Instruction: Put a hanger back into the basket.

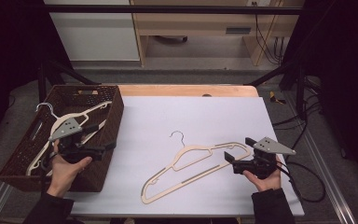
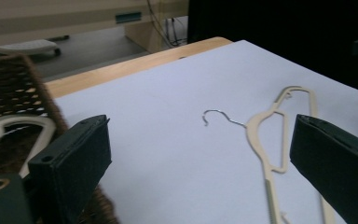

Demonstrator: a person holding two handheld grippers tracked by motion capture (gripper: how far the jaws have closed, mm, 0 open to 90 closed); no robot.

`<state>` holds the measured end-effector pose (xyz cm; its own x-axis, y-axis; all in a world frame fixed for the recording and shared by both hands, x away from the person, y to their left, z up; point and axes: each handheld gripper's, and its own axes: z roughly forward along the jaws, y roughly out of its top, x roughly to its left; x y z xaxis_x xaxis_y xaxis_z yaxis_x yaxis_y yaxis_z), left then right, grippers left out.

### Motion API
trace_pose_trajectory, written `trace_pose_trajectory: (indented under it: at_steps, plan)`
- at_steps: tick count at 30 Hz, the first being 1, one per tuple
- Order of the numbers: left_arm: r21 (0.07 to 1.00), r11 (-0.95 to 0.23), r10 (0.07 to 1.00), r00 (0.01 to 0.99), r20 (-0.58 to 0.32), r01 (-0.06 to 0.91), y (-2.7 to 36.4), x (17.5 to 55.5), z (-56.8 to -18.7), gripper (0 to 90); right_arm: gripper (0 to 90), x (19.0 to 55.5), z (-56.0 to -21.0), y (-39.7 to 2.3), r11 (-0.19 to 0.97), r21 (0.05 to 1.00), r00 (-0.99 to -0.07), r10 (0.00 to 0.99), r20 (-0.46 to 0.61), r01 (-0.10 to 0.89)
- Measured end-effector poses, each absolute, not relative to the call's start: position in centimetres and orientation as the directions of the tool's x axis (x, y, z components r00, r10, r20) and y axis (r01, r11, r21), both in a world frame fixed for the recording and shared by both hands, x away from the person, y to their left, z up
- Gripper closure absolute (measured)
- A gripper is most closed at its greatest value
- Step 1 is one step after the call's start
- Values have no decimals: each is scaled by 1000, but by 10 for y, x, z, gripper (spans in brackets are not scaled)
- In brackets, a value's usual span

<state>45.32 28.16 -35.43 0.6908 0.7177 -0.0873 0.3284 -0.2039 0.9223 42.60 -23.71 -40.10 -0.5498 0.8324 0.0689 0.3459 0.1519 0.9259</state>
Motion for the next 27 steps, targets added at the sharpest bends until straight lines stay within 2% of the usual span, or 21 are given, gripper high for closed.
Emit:
trace_pose_trajectory:
  at_steps: [6, 14, 22, 27]
  plan:
    - [914, -248, 711, 701, -54, 322, 264, 459, -355, 56, 40, 427, -401, -236, 161, 922, -550, 832, 64, 352]
    - [923, -237, 700, 712, -54, 302, 250, 459, -343, 65, 40, 427, -401, -234, 163, 920, -550, 833, 65, 356]
    - [923, -289, 665, 747, 3, 254, 220, 454, -326, 69, 39, 426, -401, -235, 171, 921, -556, 829, 58, 350]
    - [891, -355, 642, 767, 11, 284, 197, 452, -345, 87, 41, 426, -401, -235, 168, 921, -558, 827, 61, 351]
